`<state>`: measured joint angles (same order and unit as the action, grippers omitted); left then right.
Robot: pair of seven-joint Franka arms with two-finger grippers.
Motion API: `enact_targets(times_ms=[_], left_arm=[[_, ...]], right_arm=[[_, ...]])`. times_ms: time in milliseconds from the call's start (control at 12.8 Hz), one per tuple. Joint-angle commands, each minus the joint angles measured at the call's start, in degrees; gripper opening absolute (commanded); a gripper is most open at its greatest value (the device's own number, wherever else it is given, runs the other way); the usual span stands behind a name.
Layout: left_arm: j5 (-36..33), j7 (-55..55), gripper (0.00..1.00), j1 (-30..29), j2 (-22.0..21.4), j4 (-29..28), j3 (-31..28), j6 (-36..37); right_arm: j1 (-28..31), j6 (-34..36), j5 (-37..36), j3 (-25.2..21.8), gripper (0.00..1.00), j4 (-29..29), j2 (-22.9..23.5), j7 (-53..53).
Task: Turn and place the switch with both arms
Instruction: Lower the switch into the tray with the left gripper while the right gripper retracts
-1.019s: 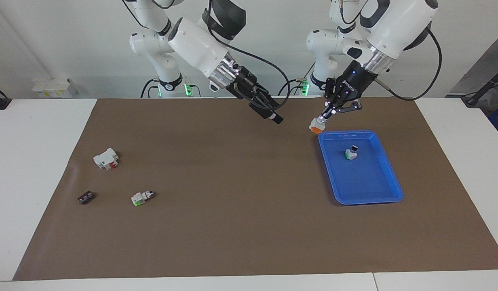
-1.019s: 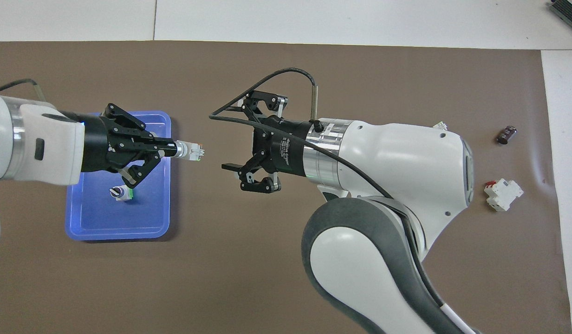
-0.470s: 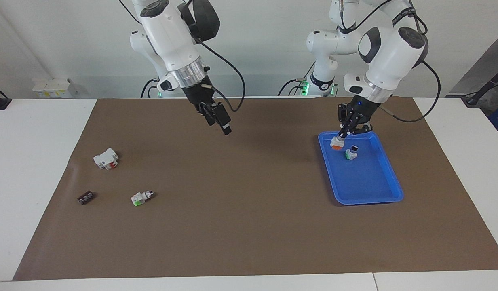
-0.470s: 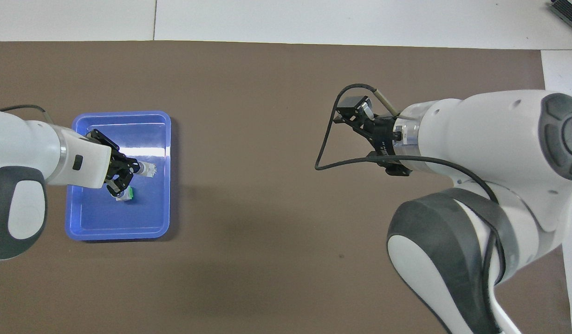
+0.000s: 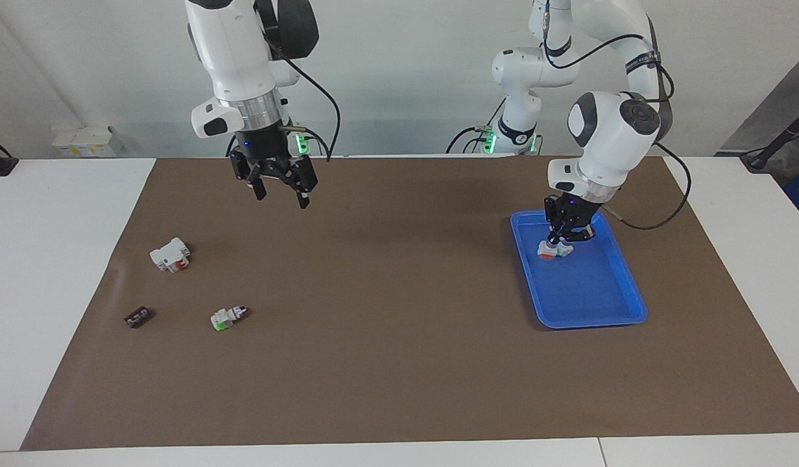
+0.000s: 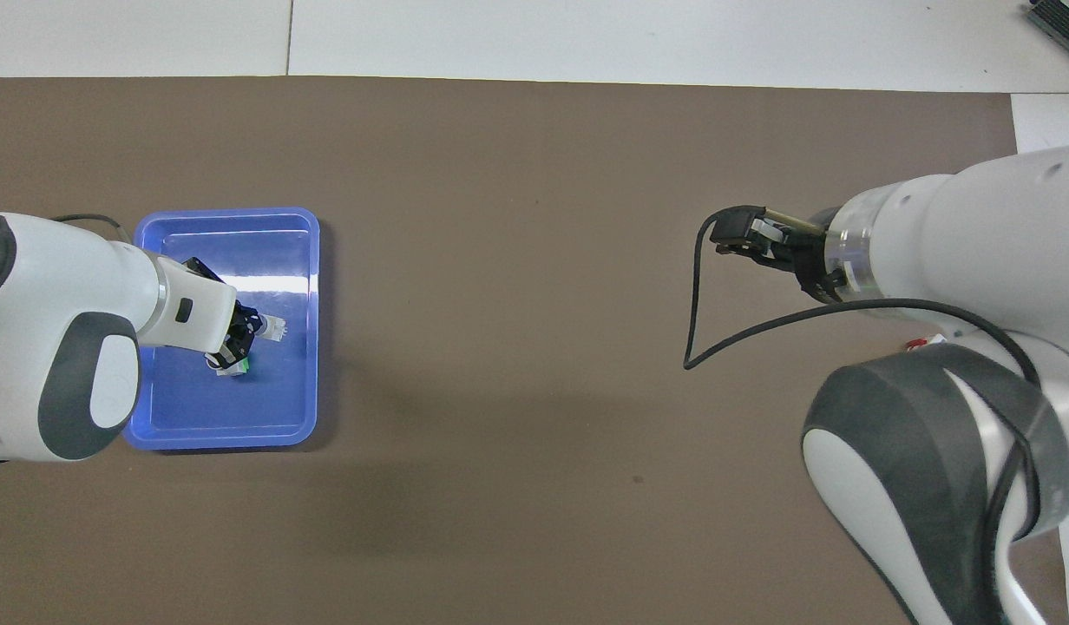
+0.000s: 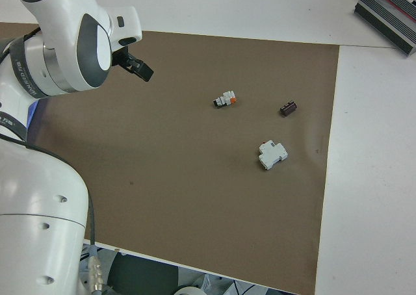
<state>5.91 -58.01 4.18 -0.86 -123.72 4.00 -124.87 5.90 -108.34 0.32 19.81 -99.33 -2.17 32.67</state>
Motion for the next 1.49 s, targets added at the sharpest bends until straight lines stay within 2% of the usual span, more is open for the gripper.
enact_targets(times_ms=[0,157,235,313,392,470,627,862,1019,1254,1410], left_arm=[[-0.9,-0.78,0.0,-0.67,-2.3,-5.73,0.31,-3.53],[-0.9,-0.79,0.0,-0.49,-2.39,-6.62,0.31,-4.07],[-0.9,-0.79,0.01,-0.58,-2.48,-6.79,0.31,-3.81],[-0.9,-0.7,0.35,-0.58,-2.48,-6.71,0.31,-3.37],[-0.81,-0.61,0.66,-0.66,-2.39,-6.01,0.31,-2.93],[-0.81,-0.26,1.0,-0.67,-2.13,-4.96,0.31,-2.41],[-0.9,-0.52,1.0,-0.67,-3.26,-4.07,0.31,-2.14],[-0.81,1.31,1.0,-0.66,-5.72,-3.98,0.31,-0.73],[-0.81,9.45,1.0,-1.45,-8.53,-3.55,0.22,0.23],[-0.81,28.24,1.0,-2.95,-12.4,-2.41,0.22,7.69],[-0.9,38.73,1.0,-3.48,-11.72,3.71,0.31,13.04]], right_arm=[[3.85,6.28,-1.28,0.14,0.99,4.57,0.32,-11.19],[5.43,8.49,-1.29,-0.73,0.99,5.46,0.5,-13.85],[3.7,10.32,-1.29,-3.52,0.99,5.55,0.41,-14.21],[-0.76,12.17,-1.37,-10.16,0.99,6.86,0.41,-15.52],[-5.24,14.19,-1.37,-16.06,0.99,7.57,0.5,-18.49],[-7.55,15.69,-1.37,-19.6,0.99,8.79,0.93,-20.61],[-9.06,19.11,-1.2,-22.96,0.99,11.6,2.42,-21.16],[-9.07,18.96,-0.23,-22.71,0.99,10.13,1.82,-21.24],[-9.33,17.3,-0.49,-22.71,0.99,8.98,1.38,-21.16],[-9.42,18.33,-2.16,-22.71,0.99,8.37,0.77,-22.99],[-9.24,18.78,-3.31,-22.53,0.99,8.45,0.67,-23.09]])
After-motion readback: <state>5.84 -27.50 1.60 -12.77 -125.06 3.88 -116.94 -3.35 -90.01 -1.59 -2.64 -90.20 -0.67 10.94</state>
